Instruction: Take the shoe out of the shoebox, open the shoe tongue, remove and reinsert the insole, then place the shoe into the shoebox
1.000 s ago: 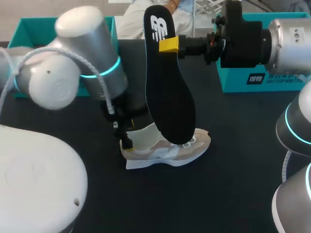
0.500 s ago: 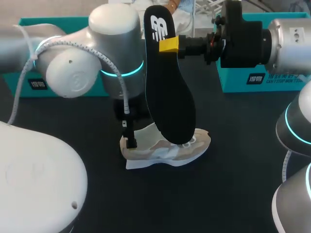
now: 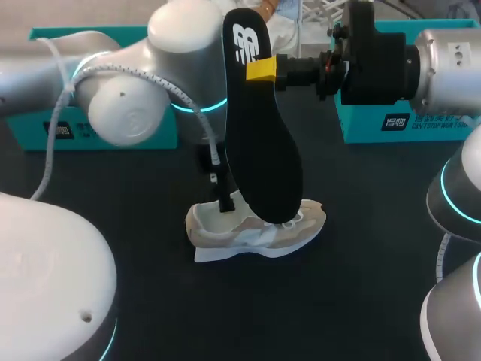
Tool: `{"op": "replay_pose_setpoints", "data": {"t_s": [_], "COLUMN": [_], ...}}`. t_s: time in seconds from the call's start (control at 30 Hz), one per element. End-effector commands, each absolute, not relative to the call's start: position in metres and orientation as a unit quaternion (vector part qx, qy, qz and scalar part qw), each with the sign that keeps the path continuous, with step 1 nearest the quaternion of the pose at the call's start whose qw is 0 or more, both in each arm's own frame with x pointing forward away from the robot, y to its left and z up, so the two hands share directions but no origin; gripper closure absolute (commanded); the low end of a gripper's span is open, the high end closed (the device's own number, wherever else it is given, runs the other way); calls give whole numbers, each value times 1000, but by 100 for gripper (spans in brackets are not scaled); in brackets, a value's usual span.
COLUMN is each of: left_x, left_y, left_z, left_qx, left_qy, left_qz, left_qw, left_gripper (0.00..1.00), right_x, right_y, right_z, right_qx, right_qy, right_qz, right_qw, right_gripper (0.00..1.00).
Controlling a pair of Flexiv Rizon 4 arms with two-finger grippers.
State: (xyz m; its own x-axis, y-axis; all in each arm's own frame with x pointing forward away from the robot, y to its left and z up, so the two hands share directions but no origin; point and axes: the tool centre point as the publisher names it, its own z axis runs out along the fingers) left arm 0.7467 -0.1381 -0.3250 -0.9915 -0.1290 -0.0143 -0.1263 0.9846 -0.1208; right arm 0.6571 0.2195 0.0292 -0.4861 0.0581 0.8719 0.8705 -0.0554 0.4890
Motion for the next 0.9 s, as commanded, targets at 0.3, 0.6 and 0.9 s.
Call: {"op": "replay_pose_setpoints", "data": {"t_s": [0.3, 0.6, 0.9], "left_x": [758, 758, 754], "left_y": [-161, -166, -166], "left_z": [-373, -394, -395], "left_qx": [-38, -56, -57], "left_qy": [995, 994, 992], "left_qz": [-94, -96, -107], "left_qw": [8, -8, -23], "left_gripper": [38, 66, 100], "right_x": [657, 657, 657], "right_y": [223, 223, 223], "right_z": [29, 29, 29], "right_qx": [-387, -387, -387], "right_qy": [-603, -603, -603], "right_qz": [-615, -615, -615], "right_qw": [328, 328, 328], "right_gripper": [100, 100, 100]}}
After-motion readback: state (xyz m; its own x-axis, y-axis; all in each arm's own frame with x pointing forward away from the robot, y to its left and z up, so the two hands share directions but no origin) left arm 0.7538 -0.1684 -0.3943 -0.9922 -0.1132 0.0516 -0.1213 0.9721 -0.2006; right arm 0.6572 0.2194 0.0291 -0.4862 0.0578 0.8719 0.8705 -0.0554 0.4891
